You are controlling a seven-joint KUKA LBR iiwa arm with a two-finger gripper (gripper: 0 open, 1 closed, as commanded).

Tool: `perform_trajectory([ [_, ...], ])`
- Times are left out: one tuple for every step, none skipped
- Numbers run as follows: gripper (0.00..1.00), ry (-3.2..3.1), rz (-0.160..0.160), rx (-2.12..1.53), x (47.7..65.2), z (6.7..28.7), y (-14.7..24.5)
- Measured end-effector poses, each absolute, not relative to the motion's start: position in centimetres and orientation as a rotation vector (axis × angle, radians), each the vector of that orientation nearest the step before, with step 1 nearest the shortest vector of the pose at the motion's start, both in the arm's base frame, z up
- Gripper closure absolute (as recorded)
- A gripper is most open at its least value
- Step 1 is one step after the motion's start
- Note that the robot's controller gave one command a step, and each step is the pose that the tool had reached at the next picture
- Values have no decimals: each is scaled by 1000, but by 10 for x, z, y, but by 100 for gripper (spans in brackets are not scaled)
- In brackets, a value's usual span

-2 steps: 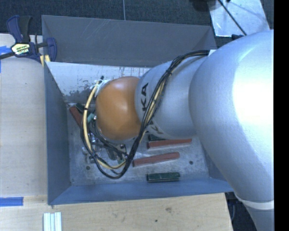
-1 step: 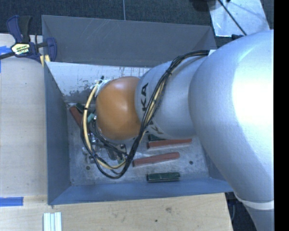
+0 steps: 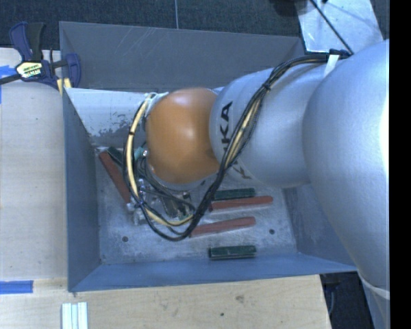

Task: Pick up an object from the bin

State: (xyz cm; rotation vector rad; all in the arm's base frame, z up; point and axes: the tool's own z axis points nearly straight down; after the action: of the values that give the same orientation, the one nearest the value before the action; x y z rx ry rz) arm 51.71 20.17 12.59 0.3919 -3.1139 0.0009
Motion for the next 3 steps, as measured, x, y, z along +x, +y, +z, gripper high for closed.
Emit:
perform_trajectory([
  [100,-3089,0,567,527,193,181],
  [0,-3082,0,615,512,172,114],
  [0,-3083,-1,616,512,173,115],
])
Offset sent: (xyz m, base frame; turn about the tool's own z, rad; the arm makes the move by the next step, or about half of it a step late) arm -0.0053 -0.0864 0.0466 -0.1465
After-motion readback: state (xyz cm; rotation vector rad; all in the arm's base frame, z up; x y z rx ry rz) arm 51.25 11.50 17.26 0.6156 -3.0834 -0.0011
